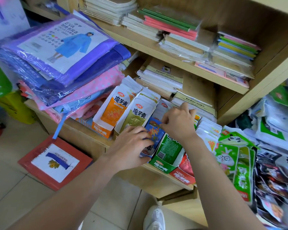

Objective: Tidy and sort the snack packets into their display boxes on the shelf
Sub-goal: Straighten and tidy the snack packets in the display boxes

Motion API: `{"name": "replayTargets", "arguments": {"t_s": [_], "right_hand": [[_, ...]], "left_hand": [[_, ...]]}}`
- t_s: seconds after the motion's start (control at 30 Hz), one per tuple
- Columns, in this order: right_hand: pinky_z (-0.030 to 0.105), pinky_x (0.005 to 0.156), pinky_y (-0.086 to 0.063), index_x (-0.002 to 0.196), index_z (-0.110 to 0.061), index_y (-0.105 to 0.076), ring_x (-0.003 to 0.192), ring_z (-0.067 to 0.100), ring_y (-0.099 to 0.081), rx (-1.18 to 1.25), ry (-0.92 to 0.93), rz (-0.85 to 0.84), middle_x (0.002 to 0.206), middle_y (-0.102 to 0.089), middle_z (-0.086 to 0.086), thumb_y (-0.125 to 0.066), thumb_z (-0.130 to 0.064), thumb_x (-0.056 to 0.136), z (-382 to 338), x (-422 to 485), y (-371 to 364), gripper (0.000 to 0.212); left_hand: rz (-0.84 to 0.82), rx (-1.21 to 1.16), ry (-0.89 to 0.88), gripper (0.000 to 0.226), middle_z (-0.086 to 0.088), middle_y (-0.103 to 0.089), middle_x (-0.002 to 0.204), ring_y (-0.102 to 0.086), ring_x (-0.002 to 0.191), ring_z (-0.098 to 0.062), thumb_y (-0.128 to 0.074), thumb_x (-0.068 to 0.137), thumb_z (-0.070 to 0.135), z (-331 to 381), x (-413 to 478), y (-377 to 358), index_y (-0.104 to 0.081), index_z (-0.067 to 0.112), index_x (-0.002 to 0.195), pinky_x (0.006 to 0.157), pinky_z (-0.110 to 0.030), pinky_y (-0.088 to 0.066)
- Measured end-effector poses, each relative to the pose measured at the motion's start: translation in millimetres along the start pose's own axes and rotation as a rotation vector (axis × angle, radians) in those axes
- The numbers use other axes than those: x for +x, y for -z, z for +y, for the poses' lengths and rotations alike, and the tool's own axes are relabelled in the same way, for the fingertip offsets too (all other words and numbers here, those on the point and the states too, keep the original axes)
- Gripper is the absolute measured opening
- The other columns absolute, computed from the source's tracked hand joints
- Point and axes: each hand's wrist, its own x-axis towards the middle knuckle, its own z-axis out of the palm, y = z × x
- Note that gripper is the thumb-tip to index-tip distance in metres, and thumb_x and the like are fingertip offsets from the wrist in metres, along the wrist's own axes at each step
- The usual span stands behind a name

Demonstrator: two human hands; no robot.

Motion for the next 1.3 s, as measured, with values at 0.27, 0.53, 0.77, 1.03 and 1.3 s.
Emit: {"name": "replayTargets", "arguments": {"t_s": [0.27,0.53,0.77,1.03,1.3], "right_hand": [[0.024,0.063,-0.047,0.082,-0.016,-0.06,0.069,0.009,-0.063,0.768,-0.099,0.338,0.07,-0.062,-0.006,-0.069,-0.009,0.091,29.1,-18.0,37.5,0.015],[0.029,0.06,-0.059,0.083,-0.009,-0.05,0.063,0.018,-0.07,1.484,-0.299,0.443,0.076,-0.069,0.013,-0.059,0.001,0.096,27.5,-30.5,41.9,0.019],[0.028,0.059,-0.058,0.085,-0.007,-0.052,0.058,0.022,-0.069,1.726,-0.443,0.177,0.075,-0.07,0.011,-0.061,0.003,0.094,10.1,-35.3,29.4,0.017],[0.018,0.081,-0.045,0.125,-0.024,-0.063,0.103,0.007,-0.056,0.835,0.026,0.245,0.115,-0.065,-0.014,-0.083,-0.024,0.078,7.7,-30.5,28.3,0.051],[0.011,0.06,-0.042,0.11,-0.01,-0.072,0.062,-0.002,-0.059,0.999,0.222,0.03,0.085,-0.068,-0.009,-0.076,-0.003,0.084,-9.0,-29.2,32.8,0.028]], "left_hand": [[0.429,-0.601,0.455,0.062,0.013,-0.057,0.13,-0.054,0.121,-0.006,-0.079,0.082,0.041,-1.7,7.9,30.5,-0.054,0.026,0.137,0.097,-0.029,-0.049],[0.395,-1.321,0.754,0.059,0.005,-0.07,0.123,-0.07,0.103,-0.004,-0.076,0.088,0.021,10.7,29.7,55.4,-0.05,0.021,0.141,0.085,-0.02,-0.056],[0.58,-1.592,0.908,0.012,-0.001,-0.077,0.097,-0.074,0.092,-0.016,-0.072,0.091,0.009,5.1,40.7,56.7,-0.07,0.011,0.103,0.071,-0.025,-0.058],[0.631,-1.07,0.631,0.012,0.002,-0.07,0.073,-0.06,0.066,-0.006,-0.08,0.083,0.015,-13.0,38.5,69.4,-0.074,0.024,0.082,0.061,-0.027,-0.049],[0.414,-0.808,0.394,0.012,0.01,-0.073,0.084,-0.067,0.077,-0.005,-0.08,0.085,0.017,-3.2,39.1,67.2,-0.076,0.026,0.093,0.066,-0.028,-0.051]]}}
